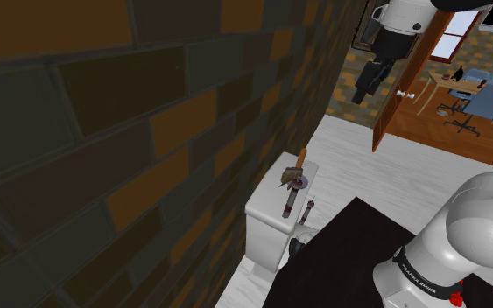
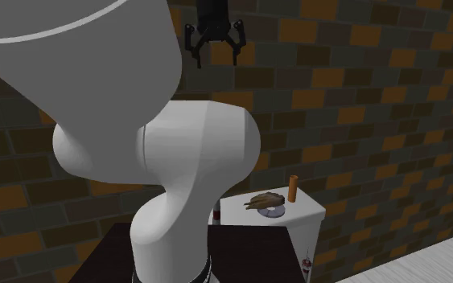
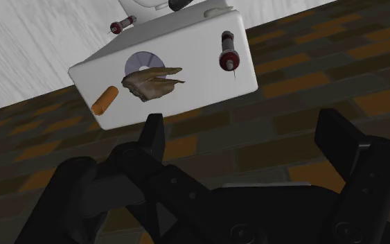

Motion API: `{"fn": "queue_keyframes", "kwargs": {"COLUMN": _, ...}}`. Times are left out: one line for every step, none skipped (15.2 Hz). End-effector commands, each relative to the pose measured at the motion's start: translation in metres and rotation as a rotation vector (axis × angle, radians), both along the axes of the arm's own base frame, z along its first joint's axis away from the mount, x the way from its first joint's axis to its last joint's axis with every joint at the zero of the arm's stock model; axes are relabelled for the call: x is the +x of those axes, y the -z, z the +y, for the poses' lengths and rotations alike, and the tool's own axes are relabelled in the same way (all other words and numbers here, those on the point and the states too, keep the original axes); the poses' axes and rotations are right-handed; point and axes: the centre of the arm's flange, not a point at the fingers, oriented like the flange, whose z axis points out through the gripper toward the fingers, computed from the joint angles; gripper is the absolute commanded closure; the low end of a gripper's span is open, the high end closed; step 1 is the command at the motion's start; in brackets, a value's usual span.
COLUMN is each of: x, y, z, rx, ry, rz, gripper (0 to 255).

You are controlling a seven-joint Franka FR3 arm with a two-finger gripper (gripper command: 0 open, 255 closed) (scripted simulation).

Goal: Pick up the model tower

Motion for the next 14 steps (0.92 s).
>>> {"fn": "queue_keyframes", "kwargs": {"x": 0.000, "y": 0.000, "z": 0.000, "rx": 0.000, "ry": 0.000, "rz": 0.000, "gripper": 0}}
{"fn": "queue_keyframes", "kwargs": {"x": 0.007, "y": 0.012, "z": -0.002, "rx": 0.007, "ry": -0.001, "rz": 0.012, "gripper": 0}}
{"fn": "queue_keyframes", "kwargs": {"x": 0.015, "y": 0.024, "z": -0.003, "rx": 0.013, "ry": -0.002, "rz": 0.024, "gripper": 0}}
{"fn": "queue_keyframes", "kwargs": {"x": 0.022, "y": 0.035, "z": -0.005, "rx": 0.020, "ry": -0.003, "rz": 0.036, "gripper": 0}}
{"fn": "queue_keyframes", "kwargs": {"x": 0.029, "y": 0.047, "z": -0.006, "rx": 0.027, "ry": -0.003, "rz": 0.049, "gripper": 0}}
{"fn": "queue_keyframes", "kwargs": {"x": 0.036, "y": 0.060, "z": -0.007, "rx": 0.033, "ry": -0.004, "rz": 0.061, "gripper": 0}}
{"fn": "queue_keyframes", "kwargs": {"x": 0.043, "y": 0.072, "z": -0.008, "rx": 0.040, "ry": -0.005, "rz": 0.073, "gripper": 0}}
{"fn": "queue_keyframes", "kwargs": {"x": 0.049, "y": 0.084, "z": -0.010, "rx": 0.047, "ry": -0.006, "rz": 0.085, "gripper": 0}}
{"fn": "queue_keyframes", "kwargs": {"x": 0.056, "y": 0.096, "z": -0.011, "rx": 0.053, "ry": -0.007, "rz": 0.097, "gripper": 0}}
{"fn": "queue_keyframes", "kwargs": {"x": 0.062, "y": 0.109, "z": -0.011, "rx": 0.060, "ry": -0.008, "rz": 0.109, "gripper": 0}}
{"fn": "queue_keyframes", "kwargs": {"x": 0.068, "y": 0.121, "z": -0.012, "rx": 0.066, "ry": -0.009, "rz": 0.122, "gripper": 0}}
{"fn": "queue_keyframes", "kwargs": {"x": 0.074, "y": 0.134, "z": -0.013, "rx": 0.073, "ry": -0.010, "rz": 0.134, "gripper": 0}}
{"fn": "queue_keyframes", "kwargs": {"x": 0.080, "y": 0.147, "z": -0.014, "rx": 0.080, "ry": -0.010, "rz": 0.146, "gripper": 0}}
{"fn": "queue_keyframes", "kwargs": {"x": 0.086, "y": 0.159, "z": -0.014, "rx": 0.086, "ry": -0.011, "rz": 0.158, "gripper": 0}}
